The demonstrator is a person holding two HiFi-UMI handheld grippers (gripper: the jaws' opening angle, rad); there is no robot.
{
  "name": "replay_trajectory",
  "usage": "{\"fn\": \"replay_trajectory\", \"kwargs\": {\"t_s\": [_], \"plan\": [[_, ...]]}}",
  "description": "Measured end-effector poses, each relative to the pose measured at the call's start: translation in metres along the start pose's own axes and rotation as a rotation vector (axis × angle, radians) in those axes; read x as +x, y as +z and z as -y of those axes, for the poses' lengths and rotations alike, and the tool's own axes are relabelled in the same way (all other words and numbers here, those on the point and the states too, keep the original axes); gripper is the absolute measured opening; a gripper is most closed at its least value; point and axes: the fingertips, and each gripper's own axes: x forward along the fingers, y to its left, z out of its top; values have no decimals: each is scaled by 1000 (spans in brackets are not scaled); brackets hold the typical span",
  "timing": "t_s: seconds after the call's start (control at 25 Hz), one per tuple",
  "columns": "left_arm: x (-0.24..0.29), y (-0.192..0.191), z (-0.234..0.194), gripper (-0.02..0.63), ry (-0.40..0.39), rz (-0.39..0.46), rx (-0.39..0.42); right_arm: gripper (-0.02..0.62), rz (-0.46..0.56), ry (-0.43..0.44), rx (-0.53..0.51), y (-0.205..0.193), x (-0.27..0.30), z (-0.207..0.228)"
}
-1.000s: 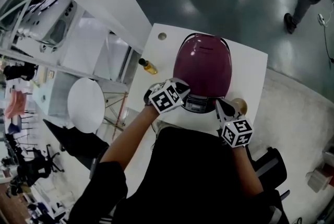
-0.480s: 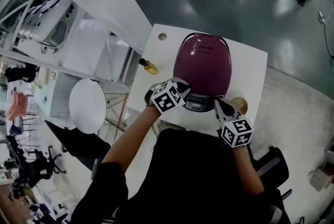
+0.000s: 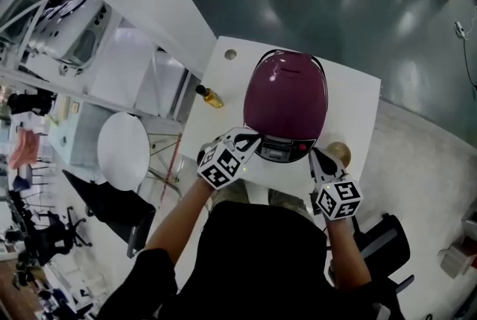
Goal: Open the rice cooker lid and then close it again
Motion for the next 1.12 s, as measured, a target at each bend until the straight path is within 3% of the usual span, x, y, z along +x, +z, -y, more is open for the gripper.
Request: {"fn": "replay_trajectory", "kwargs": {"t_s": [0.2, 0.28, 0.48, 0.72, 0.96, 1.12], "plan": [[-60, 26, 15, 3, 42, 240, -225, -1, 95, -79, -6, 11, -19, -9], [-83, 24, 20, 3, 76, 299, -271, 0, 111, -123, -34, 12, -27, -23], [-141, -14, 34, 3, 139, 410, -303, 0, 134, -197, -98, 0, -52, -83], [-213, -71, 44, 3, 218, 468, -314, 0, 151, -268, -179, -32, -74, -168], [-271, -118, 64, 3, 180, 506, -322, -2, 200, -348, -166, -59, -103, -230], [-300, -121, 67, 3, 185, 560, -331, -2, 223, -376, -201, -56, -122, -256]]}}
